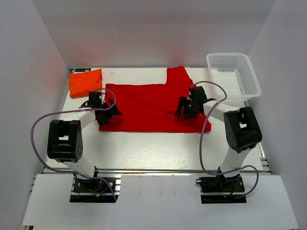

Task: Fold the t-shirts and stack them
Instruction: Fold the flattened tshirt in 1/3 of the way

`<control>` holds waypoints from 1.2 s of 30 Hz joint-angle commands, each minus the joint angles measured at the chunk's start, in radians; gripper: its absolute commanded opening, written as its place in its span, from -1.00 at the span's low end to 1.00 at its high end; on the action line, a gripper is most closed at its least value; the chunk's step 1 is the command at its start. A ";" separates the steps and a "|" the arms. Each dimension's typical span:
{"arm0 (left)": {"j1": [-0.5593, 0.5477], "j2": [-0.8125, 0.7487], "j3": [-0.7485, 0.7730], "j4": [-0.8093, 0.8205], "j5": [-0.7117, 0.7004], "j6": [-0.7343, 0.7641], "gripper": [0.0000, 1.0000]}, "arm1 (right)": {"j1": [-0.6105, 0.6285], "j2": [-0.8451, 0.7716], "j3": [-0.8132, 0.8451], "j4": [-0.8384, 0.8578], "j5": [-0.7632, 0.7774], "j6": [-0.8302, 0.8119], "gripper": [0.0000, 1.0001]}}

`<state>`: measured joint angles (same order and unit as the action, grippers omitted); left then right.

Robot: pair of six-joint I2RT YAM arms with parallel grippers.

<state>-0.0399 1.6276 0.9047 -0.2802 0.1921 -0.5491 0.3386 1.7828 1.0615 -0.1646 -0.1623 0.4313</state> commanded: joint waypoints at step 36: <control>0.000 0.008 -0.016 -0.096 -0.092 0.037 1.00 | -0.003 0.372 0.576 0.131 -0.164 -0.126 -0.94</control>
<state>-0.0414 1.6325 0.8928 -0.2981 0.1440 -0.5270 0.3359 2.1254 1.5597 0.0090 -0.2707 0.3702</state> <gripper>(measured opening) 0.993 0.024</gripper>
